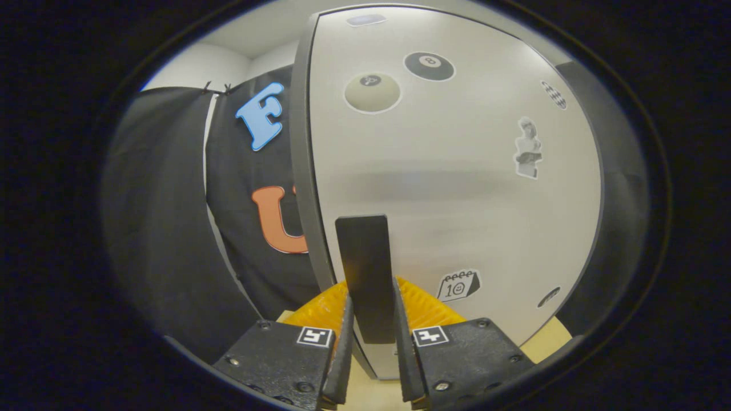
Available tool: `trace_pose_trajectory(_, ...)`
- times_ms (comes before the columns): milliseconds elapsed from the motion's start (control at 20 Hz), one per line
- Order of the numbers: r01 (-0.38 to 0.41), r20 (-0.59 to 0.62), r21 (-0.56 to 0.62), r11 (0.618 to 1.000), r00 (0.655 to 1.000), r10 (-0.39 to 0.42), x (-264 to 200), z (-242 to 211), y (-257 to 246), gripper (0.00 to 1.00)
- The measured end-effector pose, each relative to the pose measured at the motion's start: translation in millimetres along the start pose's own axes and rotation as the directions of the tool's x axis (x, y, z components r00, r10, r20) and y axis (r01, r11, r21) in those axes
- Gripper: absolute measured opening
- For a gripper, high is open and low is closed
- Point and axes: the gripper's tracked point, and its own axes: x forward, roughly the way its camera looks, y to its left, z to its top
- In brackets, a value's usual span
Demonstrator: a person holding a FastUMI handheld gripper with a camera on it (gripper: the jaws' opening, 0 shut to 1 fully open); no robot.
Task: Open the shoe cabinet door, grab the shoes and put them into the shoe cabinet, then close the shoe cabinet door.
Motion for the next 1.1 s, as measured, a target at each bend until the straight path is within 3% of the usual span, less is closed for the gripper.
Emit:
trace_pose_trajectory(250,-0.034,0.003,-0.002,0.999,0.999,0.034,-9,-2,-1,0.3)
trace_pose_trajectory(1100,-0.111,-0.007,-0.012,0.994,0.994,0.111,-148,-23,-39,0.28)
